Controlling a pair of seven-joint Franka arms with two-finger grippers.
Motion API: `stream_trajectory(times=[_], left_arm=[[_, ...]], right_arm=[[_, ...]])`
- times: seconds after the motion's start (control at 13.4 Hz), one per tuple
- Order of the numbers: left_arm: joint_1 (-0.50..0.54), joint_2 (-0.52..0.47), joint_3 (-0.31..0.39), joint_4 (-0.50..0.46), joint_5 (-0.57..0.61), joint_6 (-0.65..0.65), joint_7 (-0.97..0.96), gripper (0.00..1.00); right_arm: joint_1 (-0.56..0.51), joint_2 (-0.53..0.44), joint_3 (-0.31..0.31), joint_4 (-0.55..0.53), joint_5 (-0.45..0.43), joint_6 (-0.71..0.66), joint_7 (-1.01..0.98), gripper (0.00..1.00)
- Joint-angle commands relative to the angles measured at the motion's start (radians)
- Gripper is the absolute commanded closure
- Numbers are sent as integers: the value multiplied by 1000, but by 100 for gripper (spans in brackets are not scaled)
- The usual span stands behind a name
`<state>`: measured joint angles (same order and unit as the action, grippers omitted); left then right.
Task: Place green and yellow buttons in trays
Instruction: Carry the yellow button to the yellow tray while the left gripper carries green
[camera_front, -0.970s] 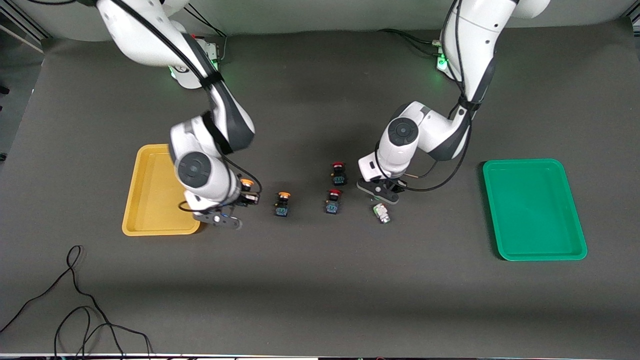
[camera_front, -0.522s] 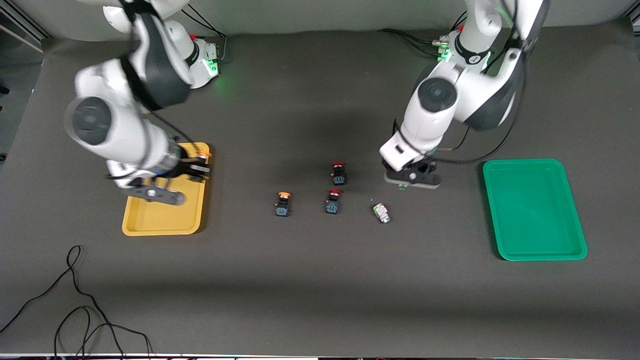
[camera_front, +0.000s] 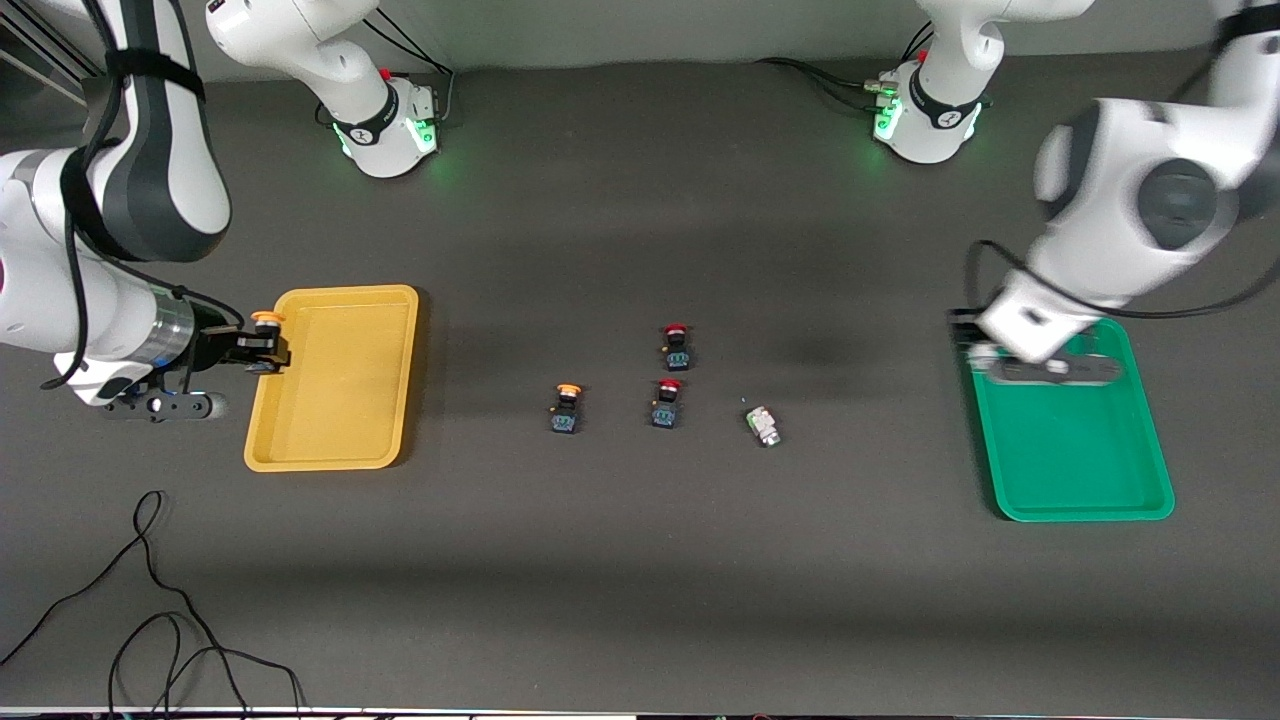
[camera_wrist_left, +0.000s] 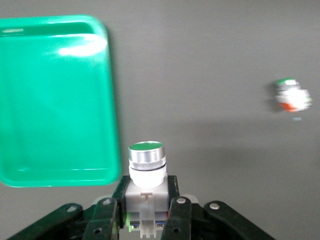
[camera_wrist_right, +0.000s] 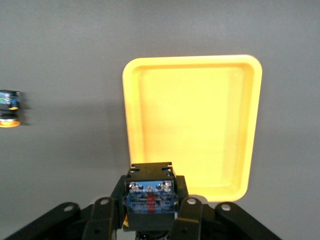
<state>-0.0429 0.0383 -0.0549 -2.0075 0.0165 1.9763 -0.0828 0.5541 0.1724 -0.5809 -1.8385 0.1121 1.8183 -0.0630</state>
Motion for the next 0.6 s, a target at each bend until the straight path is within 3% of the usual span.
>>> stream_trajectory(times=[0.0,0.22,0.37,0.52], left_arm=[[127,-9,-14,-25,-15,-4,139,82],[217,90,-14,-49,-6,118,225,80],[253,172,-14,-112,-6,316,247,80],[282,242,-14,-149,-6,433,245,80]], right_arm=[[12,-7,-54,-146,-6,152,-121,100],[12,8,-62,-312,-6,361,-167,100],[9,51,-63,-364,-2,459,-205,100],[9,103,-62,-392,1,542,-209,100]])
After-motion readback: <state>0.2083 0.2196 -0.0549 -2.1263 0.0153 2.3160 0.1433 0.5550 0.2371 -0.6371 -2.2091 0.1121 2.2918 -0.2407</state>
